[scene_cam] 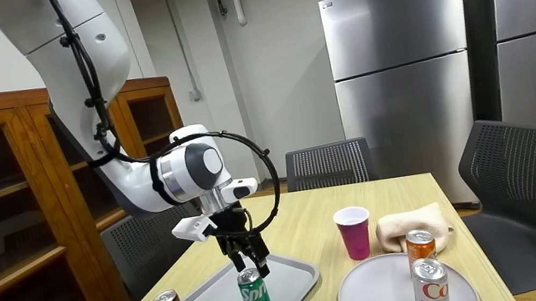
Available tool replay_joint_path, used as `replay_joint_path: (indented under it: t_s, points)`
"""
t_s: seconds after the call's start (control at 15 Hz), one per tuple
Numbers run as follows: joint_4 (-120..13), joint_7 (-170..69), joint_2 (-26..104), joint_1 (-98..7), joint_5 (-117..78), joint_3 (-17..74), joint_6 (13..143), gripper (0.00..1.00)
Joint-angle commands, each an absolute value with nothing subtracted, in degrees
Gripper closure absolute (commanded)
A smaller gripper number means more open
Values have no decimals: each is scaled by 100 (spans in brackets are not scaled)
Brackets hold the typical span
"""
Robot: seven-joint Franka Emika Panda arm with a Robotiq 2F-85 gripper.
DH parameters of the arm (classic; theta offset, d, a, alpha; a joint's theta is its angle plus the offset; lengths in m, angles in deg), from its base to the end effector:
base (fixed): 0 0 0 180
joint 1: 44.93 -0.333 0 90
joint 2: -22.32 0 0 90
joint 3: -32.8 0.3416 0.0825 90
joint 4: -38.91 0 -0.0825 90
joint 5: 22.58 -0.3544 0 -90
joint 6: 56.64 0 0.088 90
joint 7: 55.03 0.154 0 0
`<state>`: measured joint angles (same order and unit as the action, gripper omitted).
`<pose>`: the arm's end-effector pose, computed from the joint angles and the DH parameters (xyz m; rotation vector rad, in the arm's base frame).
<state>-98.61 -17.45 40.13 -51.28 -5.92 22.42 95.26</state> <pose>0.4837 -0.0365 0.1888 2.8704 -0.6693 -0.0076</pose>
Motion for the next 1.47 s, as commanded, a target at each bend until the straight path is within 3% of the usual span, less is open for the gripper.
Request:
replay_joint_path:
  t_s: [0.0, 0.27, 0.33, 0.4, 0.67, 0.73, 1.4]
  points:
    - [-9739, -1813, 4100, -5192, -702, 2280, 9309, 0]
    - [-9717, -1816, 4181, -5228, -731, 2282, 9291, 0]
    - [-9709, -1818, 4195, -5228, -744, 2283, 9295, 7]
    - [-9705, -1832, 4206, -5227, -760, 2289, 9299, 26]
    - [-9678, -1841, 4237, -5240, -809, 2289, 9300, 58]
    - [-9671, -1840, 4234, -5244, -822, 2287, 9296, 61]
    - [-9660, -1976, 3963, -5168, -971, 2332, 9351, 61]
